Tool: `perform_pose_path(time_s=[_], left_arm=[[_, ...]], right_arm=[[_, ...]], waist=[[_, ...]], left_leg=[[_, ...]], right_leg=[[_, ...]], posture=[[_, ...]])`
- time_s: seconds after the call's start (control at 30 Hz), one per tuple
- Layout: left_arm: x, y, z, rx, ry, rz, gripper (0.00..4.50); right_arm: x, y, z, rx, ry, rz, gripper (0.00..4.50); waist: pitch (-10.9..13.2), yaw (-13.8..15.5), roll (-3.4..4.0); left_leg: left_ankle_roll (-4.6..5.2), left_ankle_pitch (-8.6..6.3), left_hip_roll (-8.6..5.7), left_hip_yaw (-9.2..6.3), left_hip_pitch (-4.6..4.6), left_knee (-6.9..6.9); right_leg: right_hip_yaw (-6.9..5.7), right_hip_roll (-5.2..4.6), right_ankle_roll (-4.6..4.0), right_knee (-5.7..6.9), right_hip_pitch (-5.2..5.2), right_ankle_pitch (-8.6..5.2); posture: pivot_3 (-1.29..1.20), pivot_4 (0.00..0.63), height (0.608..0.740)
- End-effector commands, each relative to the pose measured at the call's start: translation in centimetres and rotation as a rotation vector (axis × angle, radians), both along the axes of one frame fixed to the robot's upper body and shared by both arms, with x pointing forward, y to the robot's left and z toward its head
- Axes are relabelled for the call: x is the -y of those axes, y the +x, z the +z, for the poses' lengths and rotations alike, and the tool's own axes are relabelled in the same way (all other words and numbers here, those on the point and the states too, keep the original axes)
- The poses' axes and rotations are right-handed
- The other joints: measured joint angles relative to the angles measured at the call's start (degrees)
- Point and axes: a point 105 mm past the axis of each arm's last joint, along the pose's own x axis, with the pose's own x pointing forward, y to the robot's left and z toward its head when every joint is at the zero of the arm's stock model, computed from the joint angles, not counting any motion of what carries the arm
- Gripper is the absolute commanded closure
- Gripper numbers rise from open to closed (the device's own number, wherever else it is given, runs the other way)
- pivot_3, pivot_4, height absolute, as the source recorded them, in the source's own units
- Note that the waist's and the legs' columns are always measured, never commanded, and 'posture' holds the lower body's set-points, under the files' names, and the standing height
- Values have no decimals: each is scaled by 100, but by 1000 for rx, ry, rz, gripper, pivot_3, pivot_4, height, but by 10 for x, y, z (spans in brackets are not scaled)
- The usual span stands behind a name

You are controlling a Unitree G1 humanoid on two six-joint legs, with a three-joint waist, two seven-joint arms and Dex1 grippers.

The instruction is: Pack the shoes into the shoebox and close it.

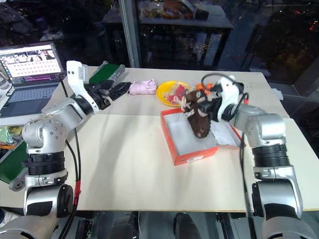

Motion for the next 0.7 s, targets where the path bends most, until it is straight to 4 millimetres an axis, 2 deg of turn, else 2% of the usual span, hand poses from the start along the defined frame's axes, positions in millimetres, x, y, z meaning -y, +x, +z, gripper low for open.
perform_pose_path(time_s=[0.03, 0.23, 0.33, 0.43, 0.5, 0.57, 0.7], left_arm=[[2, -9, 10, 45, -2, 7, 0], [0, -13, 6, 37, 16, 23, 0], [-2, -18, -1, 45, 132, 27, 0], [-3, -21, -6, 39, 176, 23, 0], [-3, -23, -9, 34, 207, 18, 0], [-2, -24, -10, 33, 219, 11, 0], [-4, -28, -10, 31, 231, 4, 0]], right_arm=[[3, 4, 9, 69, -66, 37, 3944], [-4, 6, -5, 54, -141, 90, 3944], [-10, 12, -18, 37, -174, 106, 3944], [-13, 17, -25, 34, -198, 112, 3944], [-16, 23, -30, 38, -230, 113, 2906], [-20, 27, -32, 46, -245, 117, 2413], [-29, 34, -28, 82, -263, 131, 1008]], waist=[[0, 0, 0], [0, -12, 0], [0, -36, 0], [0, -30, -1], [0, -28, -1], [0, -27, -1], [0, -18, 0]], left_leg=[[0, 0, 0, 0, -1, 1], [0, 0, 1, -1, 1, 5], [0, 0, 2, -1, 3, 8], [0, 0, 2, -1, 7, 8], [-1, 1, 2, -2, 7, 15], [-1, 1, 2, -1, 7, 21], [-1, 2, 2, -2, 7, 22]], right_leg=[[0, 0, 2, -1, 0, 1], [0, 2, 3, 2, 0, 3], [0, 4, 1, 4, 0, 6], [1, 4, 0, 9, 2, 7], [0, 4, 2, 7, 6, 11], [1, 4, 3, 6, 7, 17], [1, 4, 4, 7, 8, 19]], posture=[[0, 150, 740], [0, 150, 740], [0, 150, 740], [0, 150, 740], [0, 150, 740], [0, 150, 740], [0, 150, 740]])
